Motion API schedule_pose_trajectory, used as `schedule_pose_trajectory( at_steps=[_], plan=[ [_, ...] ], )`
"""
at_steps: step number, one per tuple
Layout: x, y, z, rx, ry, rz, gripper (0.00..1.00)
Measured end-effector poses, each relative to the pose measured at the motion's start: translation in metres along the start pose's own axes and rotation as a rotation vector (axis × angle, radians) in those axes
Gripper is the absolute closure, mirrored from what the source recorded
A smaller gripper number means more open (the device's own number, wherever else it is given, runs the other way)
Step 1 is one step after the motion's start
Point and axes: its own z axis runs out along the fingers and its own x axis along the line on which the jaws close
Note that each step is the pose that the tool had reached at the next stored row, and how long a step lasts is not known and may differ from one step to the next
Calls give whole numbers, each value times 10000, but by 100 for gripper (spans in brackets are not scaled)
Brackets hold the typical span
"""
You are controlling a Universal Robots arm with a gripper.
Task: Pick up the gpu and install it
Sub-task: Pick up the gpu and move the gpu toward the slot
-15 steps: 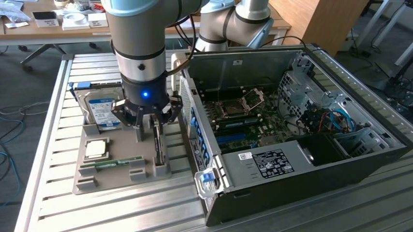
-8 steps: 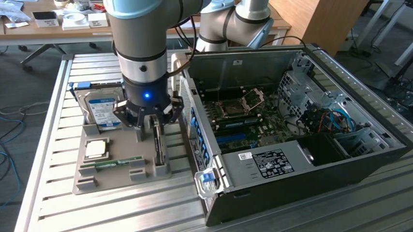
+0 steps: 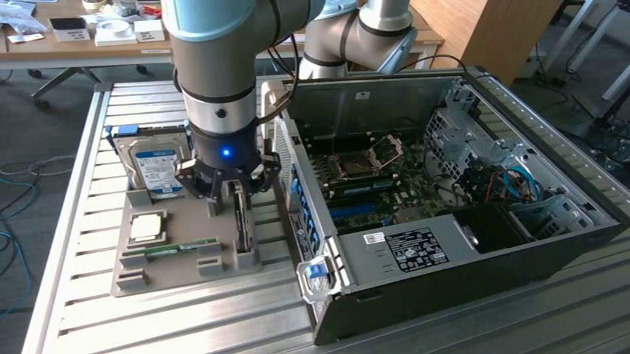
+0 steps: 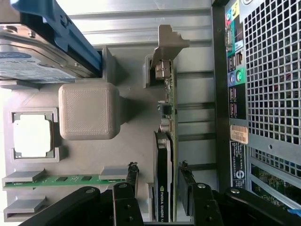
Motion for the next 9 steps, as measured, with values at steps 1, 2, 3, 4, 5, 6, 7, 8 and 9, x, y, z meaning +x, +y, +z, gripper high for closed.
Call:
schedule_pose_trajectory(
  at_steps=[1,2,3,4,5,6,7,8,9],
  plan=[
    [-6,0,7,1,2,-2,53],
    [-10,0,15,1,1,-1,53],
    [-13,0,24,1,1,0,53],
    [-17,0,32,0,0,1,53],
    [-21,0,39,1,1,0,53],
    [-26,0,44,1,2,0,53],
    [-32,0,48,1,2,0,53],
    [-38,0,52,0,1,0,53],
    [-44,0,55,0,0,0,53]
  ],
)
